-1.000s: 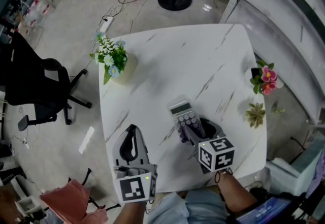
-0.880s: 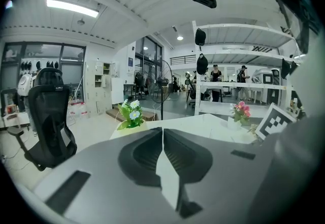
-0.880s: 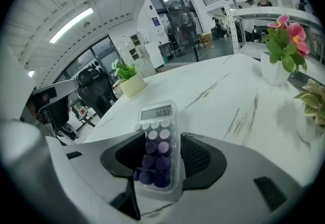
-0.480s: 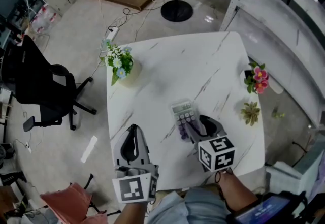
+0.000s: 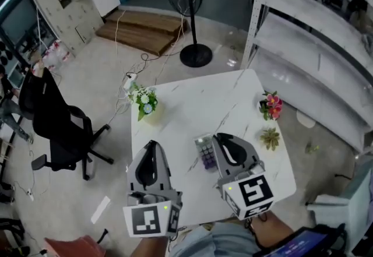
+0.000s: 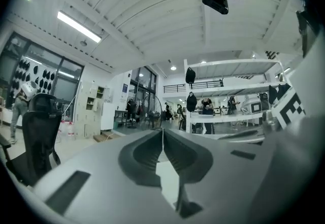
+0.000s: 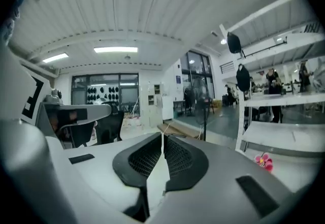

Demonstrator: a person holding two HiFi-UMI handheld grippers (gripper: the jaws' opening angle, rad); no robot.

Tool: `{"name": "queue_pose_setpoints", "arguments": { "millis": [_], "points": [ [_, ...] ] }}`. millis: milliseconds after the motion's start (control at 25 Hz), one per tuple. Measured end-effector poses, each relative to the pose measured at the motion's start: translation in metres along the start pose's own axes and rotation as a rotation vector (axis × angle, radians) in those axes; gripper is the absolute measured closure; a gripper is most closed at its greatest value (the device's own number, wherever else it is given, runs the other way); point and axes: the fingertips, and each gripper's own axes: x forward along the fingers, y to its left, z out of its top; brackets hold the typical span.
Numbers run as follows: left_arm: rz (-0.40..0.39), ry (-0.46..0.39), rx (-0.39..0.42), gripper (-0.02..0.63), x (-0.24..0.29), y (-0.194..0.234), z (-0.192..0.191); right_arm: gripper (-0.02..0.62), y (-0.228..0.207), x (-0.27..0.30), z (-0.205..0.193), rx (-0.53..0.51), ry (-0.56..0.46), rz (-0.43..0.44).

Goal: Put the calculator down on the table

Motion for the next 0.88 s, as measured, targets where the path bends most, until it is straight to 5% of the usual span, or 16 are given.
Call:
{"name": "queue_pose_setpoints", "arguments": {
  "millis": [280, 880],
  "points": [
    [-0.060, -0.130, 0.040, 0.592, -0.032, -0.019, 0.057, 0.577, 0.013, -0.045, 0.057, -0.098, -0.158, -0.069],
    [-0.110, -0.167, 0.037, 0.592, -0.056, -0.040, 0.071, 0.580, 0.022, -0.080, 0.079, -0.134, -0.234, -0.103]
  ]
}}
